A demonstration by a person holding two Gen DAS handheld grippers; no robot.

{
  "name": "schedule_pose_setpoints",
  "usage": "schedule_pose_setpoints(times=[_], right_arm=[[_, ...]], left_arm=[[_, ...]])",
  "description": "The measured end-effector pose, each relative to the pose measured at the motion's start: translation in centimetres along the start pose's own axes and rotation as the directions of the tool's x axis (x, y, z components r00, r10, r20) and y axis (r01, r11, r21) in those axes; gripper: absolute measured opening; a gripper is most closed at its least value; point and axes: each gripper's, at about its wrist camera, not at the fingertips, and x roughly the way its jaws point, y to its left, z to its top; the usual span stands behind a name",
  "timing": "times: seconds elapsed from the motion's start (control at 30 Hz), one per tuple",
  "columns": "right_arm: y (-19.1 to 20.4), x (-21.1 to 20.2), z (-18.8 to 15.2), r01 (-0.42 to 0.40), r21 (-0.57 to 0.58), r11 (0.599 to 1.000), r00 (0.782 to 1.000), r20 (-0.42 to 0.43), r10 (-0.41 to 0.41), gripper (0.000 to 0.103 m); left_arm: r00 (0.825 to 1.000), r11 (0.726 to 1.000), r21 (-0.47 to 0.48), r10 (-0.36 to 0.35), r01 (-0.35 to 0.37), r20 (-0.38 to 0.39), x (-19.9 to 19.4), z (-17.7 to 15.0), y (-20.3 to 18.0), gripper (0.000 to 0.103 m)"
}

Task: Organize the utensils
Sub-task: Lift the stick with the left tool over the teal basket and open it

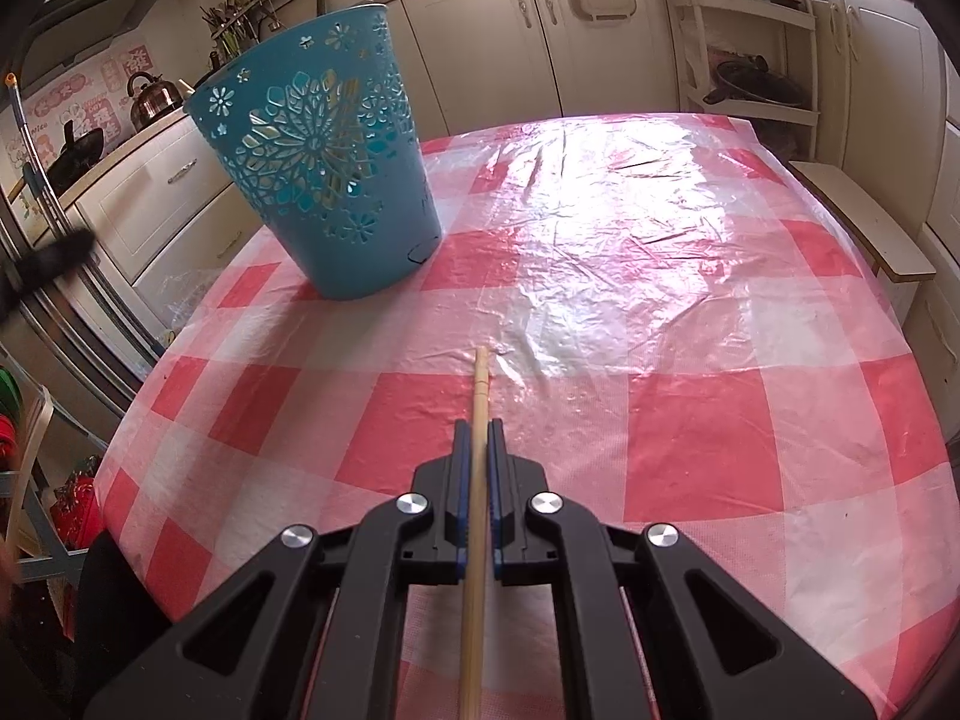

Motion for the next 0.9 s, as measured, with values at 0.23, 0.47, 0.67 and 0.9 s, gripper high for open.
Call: schedule_pose_setpoints(times=[0.23,0.47,0.67,0.9], right_arm=[[-0.2,0.1,0.1,-0.011,0.011,1.0,1.0,0.002,0.011,0.006],[-0.5,0.2,0.2,-0.033,0.026,0.999,0.999,-0.001,0.033,0.006],[-0.3,0.3,0.3,-0.039,0.015,0.999,0.999,-0.002,0.039,0.006],[-0.6,0.4,0.5,-0.062,0.035,0.997,0.998,-0.012,0.062,0.006]], left_arm=[[0.972,0.994,-0.095,-0.025,0.049,0.234,-4.0,7.2,1.6,0.005],[0.929,0.985,-0.161,0.0,0.064,0.369,-2.6,13.0,2.3,0.005],[0.899,0.975,-0.215,0.047,0.053,0.436,1.3,16.6,2.8,0.005],[0.893,0.951,-0.308,0.104,0.04,0.438,6.0,16.4,4.1,0.005]])
